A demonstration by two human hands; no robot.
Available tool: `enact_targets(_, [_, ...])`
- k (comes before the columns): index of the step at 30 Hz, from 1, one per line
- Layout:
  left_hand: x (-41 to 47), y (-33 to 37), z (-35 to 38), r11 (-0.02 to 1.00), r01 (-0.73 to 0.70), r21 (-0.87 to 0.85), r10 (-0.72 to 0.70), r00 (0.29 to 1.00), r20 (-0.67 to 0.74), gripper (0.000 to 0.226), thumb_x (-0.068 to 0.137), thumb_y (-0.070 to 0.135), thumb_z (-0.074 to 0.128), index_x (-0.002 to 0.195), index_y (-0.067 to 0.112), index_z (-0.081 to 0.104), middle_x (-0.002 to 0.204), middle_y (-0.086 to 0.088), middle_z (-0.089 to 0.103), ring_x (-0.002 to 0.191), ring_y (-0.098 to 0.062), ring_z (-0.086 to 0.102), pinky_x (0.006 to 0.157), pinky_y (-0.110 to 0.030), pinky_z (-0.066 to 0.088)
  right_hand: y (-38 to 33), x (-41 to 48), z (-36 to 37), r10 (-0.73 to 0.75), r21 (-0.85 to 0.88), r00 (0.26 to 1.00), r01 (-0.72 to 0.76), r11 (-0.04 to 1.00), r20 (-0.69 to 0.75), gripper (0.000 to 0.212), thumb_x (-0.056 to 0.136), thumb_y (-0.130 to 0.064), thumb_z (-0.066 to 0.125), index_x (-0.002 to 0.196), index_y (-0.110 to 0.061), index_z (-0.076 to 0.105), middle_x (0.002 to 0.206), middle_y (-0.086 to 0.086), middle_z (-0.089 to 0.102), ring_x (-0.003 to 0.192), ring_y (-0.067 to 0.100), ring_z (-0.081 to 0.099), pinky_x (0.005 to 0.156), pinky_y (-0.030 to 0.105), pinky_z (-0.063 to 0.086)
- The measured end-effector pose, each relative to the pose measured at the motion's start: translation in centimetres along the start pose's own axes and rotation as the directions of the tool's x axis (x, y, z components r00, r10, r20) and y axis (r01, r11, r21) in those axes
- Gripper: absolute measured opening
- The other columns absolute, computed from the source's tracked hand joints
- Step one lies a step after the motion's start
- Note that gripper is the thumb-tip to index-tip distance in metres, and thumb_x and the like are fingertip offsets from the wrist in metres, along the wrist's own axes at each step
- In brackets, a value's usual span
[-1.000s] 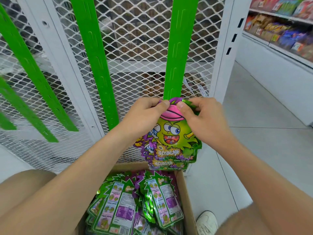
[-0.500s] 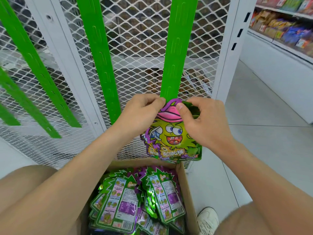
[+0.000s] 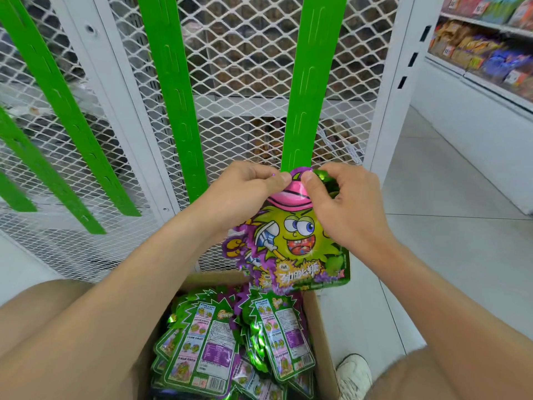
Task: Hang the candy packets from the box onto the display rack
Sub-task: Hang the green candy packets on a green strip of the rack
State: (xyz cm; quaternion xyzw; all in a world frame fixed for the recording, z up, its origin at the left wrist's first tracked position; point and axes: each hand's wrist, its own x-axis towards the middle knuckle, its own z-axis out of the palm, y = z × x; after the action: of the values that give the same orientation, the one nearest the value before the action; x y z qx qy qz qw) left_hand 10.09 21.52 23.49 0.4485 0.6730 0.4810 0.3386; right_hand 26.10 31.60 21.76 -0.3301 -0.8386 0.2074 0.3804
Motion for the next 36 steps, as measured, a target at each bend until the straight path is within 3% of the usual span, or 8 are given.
enact_targets(7, [-0.2, 0.1, -0.1, 1.000, 0.011, 0.004, -0.011, 1.000, 0.017, 0.028, 0.106, 0.032, 0.064, 0.098, 0.014, 0.083, 0.097, -0.004, 0.083, 0.104, -0.022, 0.076, 0.109, -0.044, 0.052, -0.3, -0.2, 0.2, 0.013, -0.003, 1.000, -0.013, 1.000, 0.021, 0.041, 0.101, -0.038, 0.063, 0.062, -0.031, 0.053, 0.050, -0.010, 0.048, 0.052, 0.008, 0.048, 0.050, 0.022, 0.029])
enact_targets(11, [-0.2, -0.2, 0.1, 1.000, 0.018, 0.013, -0.018, 1.000, 0.006, 0.032, 0.109, 0.026, 0.058, 0.088, 0.015, 0.079, 0.080, 0.004, 0.079, 0.075, -0.006, 0.070, 0.080, -0.026, 0.052, 0.3, -0.4, 0.3, -0.029, -0.103, 0.995, 0.038, 0.994, 0.095, 0.038, 0.102, -0.045, 0.057, 0.074, -0.019, 0.064, 0.056, -0.003, 0.056, 0.056, 0.015, 0.054, 0.055, 0.038, 0.046])
enact_targets(13, [-0.1, -0.7, 0.0, 0.999, -0.018, 0.043, 0.018, 1.000, -0.012, 0.032, 0.110, 0.027, 0.057, 0.089, 0.014, 0.078, 0.079, 0.003, 0.073, 0.072, -0.006, 0.063, 0.079, -0.027, 0.047, 0.6, -0.9, 0.7, -0.040, -0.182, 0.986, 0.070, 0.981, 0.165, 0.040, 0.101, -0.046, 0.057, 0.073, -0.018, 0.062, 0.056, -0.002, 0.055, 0.056, 0.020, 0.053, 0.056, 0.040, 0.047])
enact_targets(20, [-0.5, -0.2, -0.4, 1.000, 0.010, 0.016, -0.009, 0.998, -0.066, 0.031, 0.102, 0.042, 0.066, 0.082, 0.023, 0.081, 0.086, 0.015, 0.076, 0.088, -0.004, 0.069, 0.096, -0.032, 0.050, 0.1, -1.6, 0.7, -0.114, -0.207, 0.988, 0.133, 0.969, 0.101, 0.037, 0.103, -0.045, 0.055, 0.074, -0.022, 0.057, 0.058, -0.008, 0.049, 0.058, 0.020, 0.048, 0.052, 0.034, 0.035])
enact_targets(25, [-0.5, 0.5, -1.1, 0.997, 0.065, 0.043, -0.066, 0.998, 0.023, 0.037, 0.100, 0.060, 0.058, 0.096, 0.028, 0.075, 0.097, 0.020, 0.064, 0.098, 0.005, 0.057, 0.088, -0.018, 0.039, -0.3, -1.6, 0.4, -0.160, -0.238, 0.987, 0.163, 0.957, 0.033, 0.037, 0.102, -0.046, 0.048, 0.078, -0.021, 0.061, 0.068, -0.008, 0.054, 0.068, 0.019, 0.050, 0.057, 0.035, 0.037])
enact_targets(28, [-0.3, 0.6, -1.5, 0.993, 0.116, 0.008, -0.116, 0.987, 0.108, 0.030, 0.099, 0.063, 0.057, 0.106, 0.039, 0.071, 0.115, 0.025, 0.064, 0.110, 0.004, 0.055, 0.099, -0.025, 0.035, -0.3, -1.3, 0.2, -0.185, -0.267, 0.983, 0.176, 0.947, -0.009, 0.033, 0.102, -0.043, 0.051, 0.076, -0.024, 0.057, 0.069, -0.010, 0.048, 0.072, 0.018, 0.046, 0.062, 0.034, 0.027])
enact_targets(31, [-0.2, 0.4, -1.7, 0.990, 0.130, -0.045, -0.123, 0.983, 0.132, 0.027, 0.099, 0.057, 0.062, 0.114, 0.036, 0.072, 0.122, 0.027, 0.065, 0.120, 0.005, 0.056, 0.110, -0.028, 0.032, 0.2, -0.9, 0.2, -0.193, -0.249, 0.980, 0.177, 0.952, -0.042, 0.035, 0.101, -0.039, 0.054, 0.073, -0.018, 0.057, 0.067, -0.009, 0.045, 0.071, 0.022, 0.045, 0.068, 0.037, 0.032])
enact_targets(36, [-0.2, 0.0, -1.5, 0.986, 0.110, -0.122, -0.088, 0.981, 0.171, 0.031, 0.097, 0.048, 0.072, 0.112, 0.023, 0.082, 0.120, 0.002, 0.079, 0.127, -0.018, 0.067, 0.122, -0.048, 0.039, -0.1, -0.8, 0.5, -0.196, -0.230, 0.977, 0.173, 0.958, -0.081, 0.035, 0.101, -0.036, 0.053, 0.072, -0.018, 0.048, 0.066, -0.012, 0.036, 0.072, 0.022, 0.041, 0.074, 0.039, 0.032])
